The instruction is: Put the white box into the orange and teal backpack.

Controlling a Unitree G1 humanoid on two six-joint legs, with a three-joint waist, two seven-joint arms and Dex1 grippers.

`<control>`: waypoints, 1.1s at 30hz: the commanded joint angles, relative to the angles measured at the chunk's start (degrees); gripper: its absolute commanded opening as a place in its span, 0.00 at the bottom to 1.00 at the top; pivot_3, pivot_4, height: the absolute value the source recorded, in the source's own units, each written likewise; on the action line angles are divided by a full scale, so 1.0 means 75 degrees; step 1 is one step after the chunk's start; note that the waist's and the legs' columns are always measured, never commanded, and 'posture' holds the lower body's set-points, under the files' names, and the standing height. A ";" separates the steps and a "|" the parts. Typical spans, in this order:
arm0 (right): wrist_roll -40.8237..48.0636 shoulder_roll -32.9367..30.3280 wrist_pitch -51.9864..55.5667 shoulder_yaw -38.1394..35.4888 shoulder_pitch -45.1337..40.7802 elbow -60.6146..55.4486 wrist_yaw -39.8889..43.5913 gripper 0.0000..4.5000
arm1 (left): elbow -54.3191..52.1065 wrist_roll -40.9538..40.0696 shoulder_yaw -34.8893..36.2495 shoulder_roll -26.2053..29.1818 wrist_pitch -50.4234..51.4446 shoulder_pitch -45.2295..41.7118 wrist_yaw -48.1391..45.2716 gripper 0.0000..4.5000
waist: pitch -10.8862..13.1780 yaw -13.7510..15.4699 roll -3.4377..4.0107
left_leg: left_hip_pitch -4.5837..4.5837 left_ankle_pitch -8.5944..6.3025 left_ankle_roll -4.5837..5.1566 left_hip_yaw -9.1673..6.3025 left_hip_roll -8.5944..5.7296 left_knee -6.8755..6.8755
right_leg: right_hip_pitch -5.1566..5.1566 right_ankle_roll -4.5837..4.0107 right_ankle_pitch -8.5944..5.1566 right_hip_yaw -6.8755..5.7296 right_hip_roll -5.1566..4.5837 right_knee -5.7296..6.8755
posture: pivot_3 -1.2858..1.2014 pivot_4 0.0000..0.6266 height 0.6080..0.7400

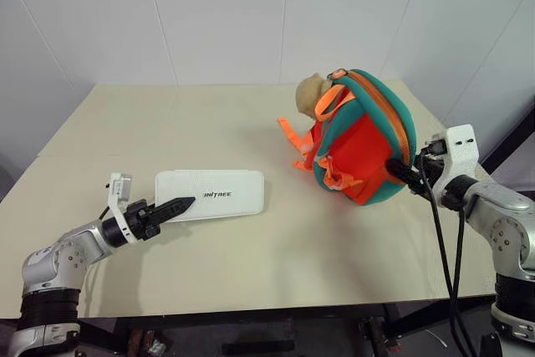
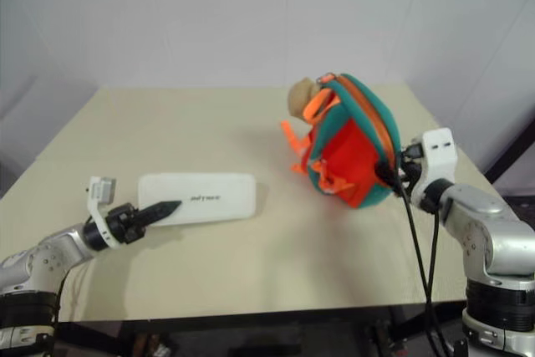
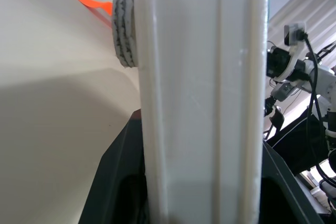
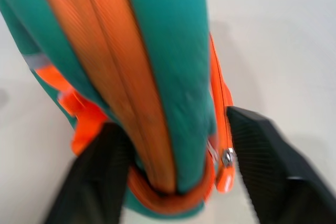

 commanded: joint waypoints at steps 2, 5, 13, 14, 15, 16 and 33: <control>-0.0092 -0.0558 -0.0096 -0.0563 0.0448 -0.0203 -0.0027 0.99 | -0.0048 -0.0008 0.0088 0.0015 -0.0180 -0.0104 -0.0168 0.32 | 0.0000 0.0008 -0.0002 | -0.0001 -0.0001 0.0001 0.0000 0.0000 0.0000 | 0.0000 0.0000 0.0000 0.0000 0.0000 -0.0002 | 0.52 0.24 1.00; -0.0044 -0.0967 -0.0108 -0.0997 0.0847 -0.0182 0.0089 0.99 | -0.0016 0.0034 0.0011 0.0000 -0.0180 -0.0120 -0.0207 0.32 | -0.0002 0.0075 -0.0005 | -0.0001 -0.0004 0.0006 -0.0001 -0.0001 0.0001 | 0.0006 0.0000 0.0000 -0.0001 0.0000 -0.0009 | 0.52 0.24 1.00; 0.1424 -0.1353 0.0868 -0.2484 0.0964 -0.0878 0.0587 0.99 | 0.0915 0.0508 -0.0227 0.0233 -0.0429 -0.0432 -0.0561 0.32 | -0.0002 0.0150 -0.0005 | 0.0003 -0.0007 0.0011 0.0005 -0.0002 0.0004 | 0.0009 0.0006 0.0007 0.0005 0.0000 -0.0020 | 0.52 0.24 1.00; 0.1782 -0.1233 0.1130 -0.2556 0.0868 -0.1064 0.0576 0.99 | 0.1073 0.0595 -0.0271 0.0237 -0.0489 -0.0490 -0.0612 0.32 | -0.0002 0.0136 -0.0005 | 0.0002 -0.0007 0.0011 0.0006 -0.0001 0.0003 | 0.0008 0.0005 0.0007 0.0006 0.0000 -0.0021 | 0.52 0.24 1.00; 0.2048 -0.1154 0.1262 -0.2563 0.0821 -0.1216 0.0576 0.99 | 0.1204 0.0671 -0.0312 0.0240 -0.0546 -0.0539 -0.0669 0.32 | -0.0003 0.0122 -0.0007 | 0.0003 -0.0007 0.0011 0.0008 -0.0001 0.0004 | 0.0008 0.0005 0.0007 0.0006 0.0000 -0.0020 | 0.52 0.24 1.00; 0.2288 -0.1097 0.1324 -0.2546 0.0793 -0.1354 0.0606 0.99 | 0.1314 0.0738 -0.0342 0.0236 -0.0597 -0.0586 -0.0715 0.32 | -0.0003 0.0112 -0.0007 | 0.0003 -0.0007 0.0011 0.0006 0.0000 0.0004 | 0.0008 0.0004 0.0009 0.0006 0.0001 -0.0020 | 0.52 0.24 1.00; 0.3687 -0.0466 0.0729 -0.0170 -0.0022 -0.0937 0.0560 0.99 | 0.0973 0.0732 -0.0058 0.0153 -0.0573 -0.0199 -0.0663 0.32 | -0.0017 0.0038 -0.0030 | 0.0001 -0.0009 0.0021 0.0008 0.0000 0.0010 | 0.0011 0.0003 0.0023 0.0010 0.0000 -0.0026 | 0.52 0.24 1.00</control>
